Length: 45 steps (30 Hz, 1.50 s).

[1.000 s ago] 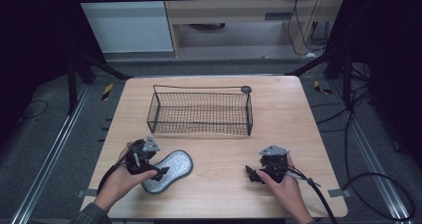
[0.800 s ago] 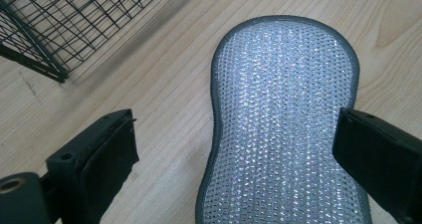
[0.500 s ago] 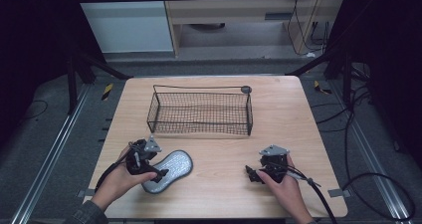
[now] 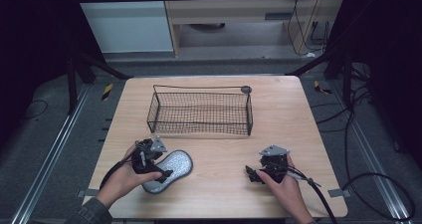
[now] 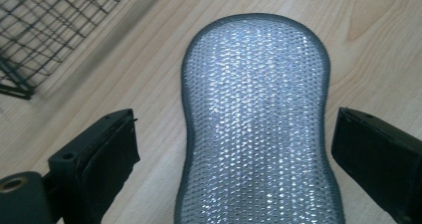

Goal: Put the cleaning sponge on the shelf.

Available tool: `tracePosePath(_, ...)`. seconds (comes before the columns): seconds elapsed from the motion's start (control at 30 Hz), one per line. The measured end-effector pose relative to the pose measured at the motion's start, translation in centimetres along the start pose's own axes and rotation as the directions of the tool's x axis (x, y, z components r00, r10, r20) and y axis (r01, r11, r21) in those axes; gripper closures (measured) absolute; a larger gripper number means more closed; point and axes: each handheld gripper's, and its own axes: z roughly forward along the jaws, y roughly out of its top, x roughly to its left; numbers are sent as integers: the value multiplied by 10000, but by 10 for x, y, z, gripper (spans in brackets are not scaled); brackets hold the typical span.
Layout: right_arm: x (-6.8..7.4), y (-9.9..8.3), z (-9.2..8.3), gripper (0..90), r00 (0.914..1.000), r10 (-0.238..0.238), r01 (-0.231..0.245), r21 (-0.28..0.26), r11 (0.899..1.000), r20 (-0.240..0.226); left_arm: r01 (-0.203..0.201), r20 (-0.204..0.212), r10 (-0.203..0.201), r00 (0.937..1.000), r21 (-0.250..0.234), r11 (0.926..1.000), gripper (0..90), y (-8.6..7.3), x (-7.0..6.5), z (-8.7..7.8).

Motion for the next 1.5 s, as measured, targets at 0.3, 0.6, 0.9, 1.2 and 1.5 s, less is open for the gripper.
tracePosePath(0.3,0,0,0,4,10000,-44,44,46,10000,-25,110,135,-115,9998,364,9993,36,-2,-6,14)
tracePosePath(0.6,0,0,0,4,10000,-35,35,57,10000,-27,281,260,-295,9992,517,9983,36,-7,-7,22)
tracePosePath(0.9,0,0,0,4,10000,-44,44,50,10000,-30,452,259,-468,9986,584,9973,35,-8,-11,28)
tracePosePath(1.2,-1,0,0,4,9999,-93,93,62,9999,-54,514,197,-528,9984,665,9965,35,-10,-9,30)
tracePosePath(1.5,-1,0,0,4,9999,-93,93,95,9999,-67,264,188,-288,9994,1179,9927,36,-3,-9,30)
